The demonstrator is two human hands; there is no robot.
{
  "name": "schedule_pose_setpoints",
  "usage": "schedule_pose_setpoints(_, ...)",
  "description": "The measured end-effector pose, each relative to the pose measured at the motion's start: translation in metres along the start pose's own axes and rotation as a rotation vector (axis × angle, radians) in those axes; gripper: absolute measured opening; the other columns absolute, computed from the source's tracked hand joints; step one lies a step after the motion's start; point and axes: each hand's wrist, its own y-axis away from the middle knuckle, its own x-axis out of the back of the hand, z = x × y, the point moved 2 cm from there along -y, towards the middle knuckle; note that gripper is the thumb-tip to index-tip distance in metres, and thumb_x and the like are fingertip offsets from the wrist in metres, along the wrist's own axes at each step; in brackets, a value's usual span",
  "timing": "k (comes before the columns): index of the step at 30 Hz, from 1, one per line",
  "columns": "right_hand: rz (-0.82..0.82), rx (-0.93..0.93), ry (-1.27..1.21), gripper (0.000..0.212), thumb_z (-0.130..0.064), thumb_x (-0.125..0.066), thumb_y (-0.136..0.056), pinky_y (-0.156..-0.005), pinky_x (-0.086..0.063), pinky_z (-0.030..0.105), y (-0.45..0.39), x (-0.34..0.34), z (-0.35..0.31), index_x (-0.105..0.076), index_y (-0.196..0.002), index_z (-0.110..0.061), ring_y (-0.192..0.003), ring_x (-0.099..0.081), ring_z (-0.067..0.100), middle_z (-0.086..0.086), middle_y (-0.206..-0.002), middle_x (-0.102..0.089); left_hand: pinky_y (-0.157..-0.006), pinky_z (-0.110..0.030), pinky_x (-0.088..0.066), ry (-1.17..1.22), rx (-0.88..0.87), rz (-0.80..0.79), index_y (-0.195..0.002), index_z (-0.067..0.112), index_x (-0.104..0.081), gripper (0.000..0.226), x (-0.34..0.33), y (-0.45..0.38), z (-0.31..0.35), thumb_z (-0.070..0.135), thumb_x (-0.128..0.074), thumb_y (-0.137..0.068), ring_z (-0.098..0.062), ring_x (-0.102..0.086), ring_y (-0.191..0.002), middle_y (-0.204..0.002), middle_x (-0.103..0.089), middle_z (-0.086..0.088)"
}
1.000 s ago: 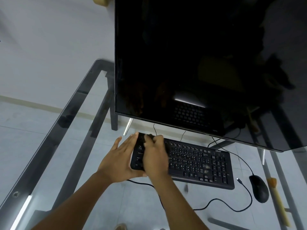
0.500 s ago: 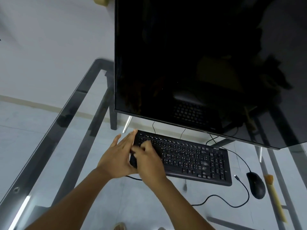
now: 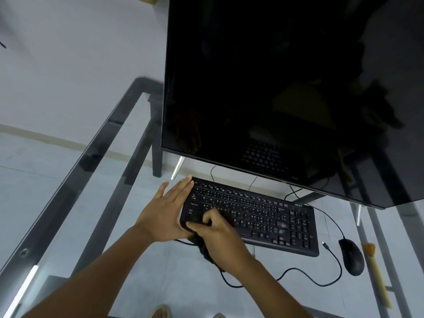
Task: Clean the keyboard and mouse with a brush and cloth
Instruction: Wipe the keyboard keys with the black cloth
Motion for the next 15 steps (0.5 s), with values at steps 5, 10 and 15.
schedule_pose_setpoints(5,0.228,0.264,0.322,0.072,-0.074,-0.053,-0.076,-0.068,-0.045,0.005,0.004,0.050,0.020,-0.067,-0.113,-0.014,-0.078,-0.060,-0.009,-0.018,-0.086,-0.054,-0.120,-0.039,0.009,0.027,0.013,-0.025,-0.154,0.019,0.004,0.133,0.002,-0.001,0.001,0.096,-0.046,-0.057,-0.001,0.013,-0.145,-0.160,0.010,0.010)
schedule_pose_setpoints(10,0.336,0.467,0.689,0.026,-0.002,-0.067,-0.086,-0.064,-0.050,0.021,0.012,0.034,0.045,-0.072,-0.103,-0.021,-0.071,-0.054,-0.001,-0.004,-0.089,-0.051,-0.120,-0.041,0.007,0.011,0.016,-0.026,-0.153,0.019,0.006,0.135,0.003,-0.001,-0.001,0.097,-0.044,-0.056,0.000,0.015,-0.144,-0.160,0.013,0.010)
schedule_pose_setpoints(15,0.094,0.530,0.352,0.018,-0.037,-0.063,-0.084,-0.060,-0.047,0.024,0.011,-0.001,0.030,-0.061,-0.093,-0.021,-0.064,-0.054,0.008,-0.002,-0.080,-0.055,-0.120,-0.044,0.002,0.011,-0.008,-0.025,-0.154,0.015,-0.002,0.136,0.000,-0.001,-0.002,0.096,-0.048,-0.055,-0.004,0.008,-0.146,-0.162,0.004,0.005)
